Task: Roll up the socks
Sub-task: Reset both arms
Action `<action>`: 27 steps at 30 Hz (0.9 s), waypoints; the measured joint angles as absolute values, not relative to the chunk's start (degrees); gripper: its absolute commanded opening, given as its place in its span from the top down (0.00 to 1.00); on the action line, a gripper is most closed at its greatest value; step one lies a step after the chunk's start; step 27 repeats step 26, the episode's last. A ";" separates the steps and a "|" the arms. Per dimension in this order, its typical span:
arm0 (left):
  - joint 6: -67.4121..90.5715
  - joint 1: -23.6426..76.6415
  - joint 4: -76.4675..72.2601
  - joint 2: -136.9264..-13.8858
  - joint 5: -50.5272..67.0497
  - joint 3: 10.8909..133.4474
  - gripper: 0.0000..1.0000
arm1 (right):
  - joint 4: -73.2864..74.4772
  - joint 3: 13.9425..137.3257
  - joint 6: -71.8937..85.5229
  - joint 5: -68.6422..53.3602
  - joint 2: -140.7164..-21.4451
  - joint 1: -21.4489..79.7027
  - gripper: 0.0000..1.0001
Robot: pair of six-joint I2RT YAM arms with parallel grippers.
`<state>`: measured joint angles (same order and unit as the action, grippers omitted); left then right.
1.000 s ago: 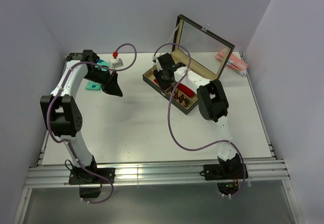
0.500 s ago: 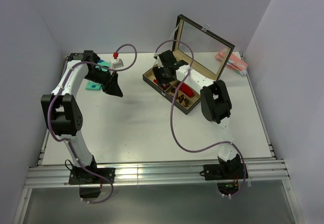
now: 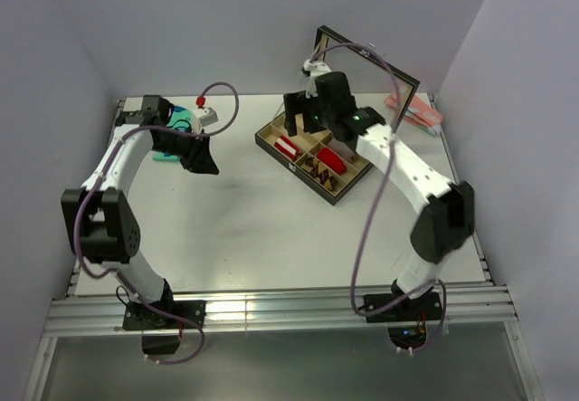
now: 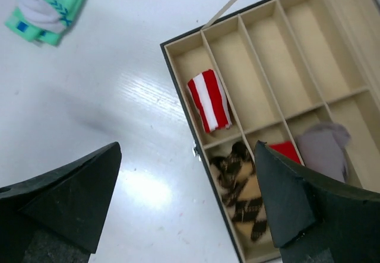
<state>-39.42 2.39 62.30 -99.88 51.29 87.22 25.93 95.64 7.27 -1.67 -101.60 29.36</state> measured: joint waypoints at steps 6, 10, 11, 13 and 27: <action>-29.52 2.44 47.83 -85.38 46.59 75.68 0.66 | 18.59 76.90 11.53 0.45 -77.62 29.45 0.00; -25.06 2.44 40.47 -77.95 43.29 70.08 0.66 | 14.13 63.59 14.37 3.84 -62.17 29.58 0.00; -24.14 2.44 39.07 -76.60 42.54 68.86 0.66 | 13.04 59.81 15.22 5.04 -58.02 29.65 0.00; -22.74 2.44 36.93 -74.52 41.32 66.59 0.65 | 12.60 54.39 16.47 7.27 -51.29 29.65 0.00; -19.14 2.44 33.17 -68.71 39.22 62.19 0.64 | 13.15 42.41 20.21 15.07 -35.00 29.69 0.00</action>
